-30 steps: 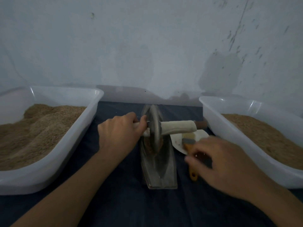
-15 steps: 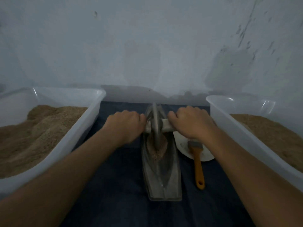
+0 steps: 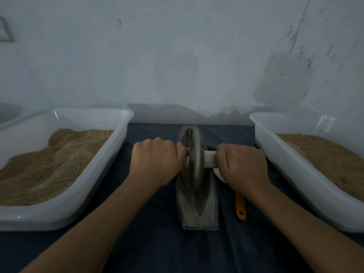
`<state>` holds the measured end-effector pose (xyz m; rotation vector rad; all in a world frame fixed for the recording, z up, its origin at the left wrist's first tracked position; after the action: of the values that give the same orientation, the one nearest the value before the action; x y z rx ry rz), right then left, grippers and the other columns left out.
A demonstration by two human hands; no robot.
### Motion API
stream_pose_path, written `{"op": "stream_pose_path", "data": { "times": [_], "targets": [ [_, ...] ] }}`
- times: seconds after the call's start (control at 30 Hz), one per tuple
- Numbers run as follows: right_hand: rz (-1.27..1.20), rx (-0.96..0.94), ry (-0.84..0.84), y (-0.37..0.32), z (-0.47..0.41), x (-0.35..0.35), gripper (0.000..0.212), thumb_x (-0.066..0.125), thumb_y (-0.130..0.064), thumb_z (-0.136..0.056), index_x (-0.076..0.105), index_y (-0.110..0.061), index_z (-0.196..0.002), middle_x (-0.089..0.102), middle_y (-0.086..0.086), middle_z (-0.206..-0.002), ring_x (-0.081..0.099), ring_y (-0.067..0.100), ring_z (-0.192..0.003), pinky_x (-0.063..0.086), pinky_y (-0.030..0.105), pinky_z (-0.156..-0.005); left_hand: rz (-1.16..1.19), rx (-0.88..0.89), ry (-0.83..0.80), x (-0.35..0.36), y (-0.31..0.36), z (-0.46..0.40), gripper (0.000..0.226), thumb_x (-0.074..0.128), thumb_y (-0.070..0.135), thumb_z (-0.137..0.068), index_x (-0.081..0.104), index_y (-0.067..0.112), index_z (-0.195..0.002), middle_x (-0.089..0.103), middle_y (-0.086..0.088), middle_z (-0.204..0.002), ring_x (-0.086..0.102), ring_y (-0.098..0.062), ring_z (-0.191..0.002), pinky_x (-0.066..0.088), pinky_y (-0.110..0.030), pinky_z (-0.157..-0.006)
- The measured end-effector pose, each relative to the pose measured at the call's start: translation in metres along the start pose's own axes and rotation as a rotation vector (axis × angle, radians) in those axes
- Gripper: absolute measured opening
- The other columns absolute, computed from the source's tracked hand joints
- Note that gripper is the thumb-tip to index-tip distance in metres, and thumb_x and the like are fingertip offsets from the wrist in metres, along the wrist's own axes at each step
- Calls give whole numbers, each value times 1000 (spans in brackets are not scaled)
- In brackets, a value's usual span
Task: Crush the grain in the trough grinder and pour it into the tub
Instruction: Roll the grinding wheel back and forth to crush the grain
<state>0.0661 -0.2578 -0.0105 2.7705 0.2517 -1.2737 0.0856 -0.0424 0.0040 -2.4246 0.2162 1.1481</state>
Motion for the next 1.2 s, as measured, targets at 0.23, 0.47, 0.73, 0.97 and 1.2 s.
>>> {"op": "stream_pose_path", "data": {
  "times": [0.23, 0.47, 0.73, 0.97, 1.2],
  "targets": [
    [-18, -38, 48, -2, 10, -13, 46, 22, -39, -103, 46, -26, -65, 39, -10, -53, 36, 8, -44, 25, 29, -46, -39, 43, 96, -1, -1, 6, 28, 43, 16, -94, 38, 18, -67, 28, 5, -53, 25, -16, -42, 18, -22, -48],
    [151, -87, -219, 8, -70, 17, 37, 29, -30, -99, 44, -16, -68, 48, 3, -65, 49, 25, -60, 29, 34, -49, 85, -35, -361, 46, -30, -53, 17, 29, 35, -98, 40, 22, -100, 37, -2, -80, 44, -27, -76, 36, -40, -63],
    [168, -32, -124, -7, -49, 5, 64, -8, -41, -81, 50, -18, -65, 45, -3, -60, 37, 16, -52, 22, 33, -50, -17, -18, -191, 43, -23, -30, 20, 34, 28, -100, 20, 24, -87, 34, -1, -75, 42, -25, -66, 27, -31, -50],
    [114, -7, 86, -19, 13, -24, 49, 20, -37, -105, 46, -23, -68, 40, -6, -58, 35, 15, -49, 31, 35, -50, 265, -58, 110, -9, -8, 26, 33, 31, 31, -101, 38, 31, -69, 38, 12, -55, 33, -11, -43, 8, -22, -48],
    [70, -67, 144, -15, 11, -20, 44, 28, -35, -104, 46, -23, -66, 38, -7, -57, 32, 14, -47, 26, 32, -50, 223, -64, 195, -6, -8, 26, 35, 36, 27, -101, 33, 31, -67, 33, 13, -53, 29, -10, -41, 4, -21, -51]
  ]
}}
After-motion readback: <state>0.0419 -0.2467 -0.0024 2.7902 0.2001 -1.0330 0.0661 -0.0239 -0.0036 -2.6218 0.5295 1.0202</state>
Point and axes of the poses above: each hand's wrist, its own z-axis away from the middle knuckle, its own x-axis out of the palm, y = z × x, the point moved 2 cm from there along -z, towards the middle knuckle
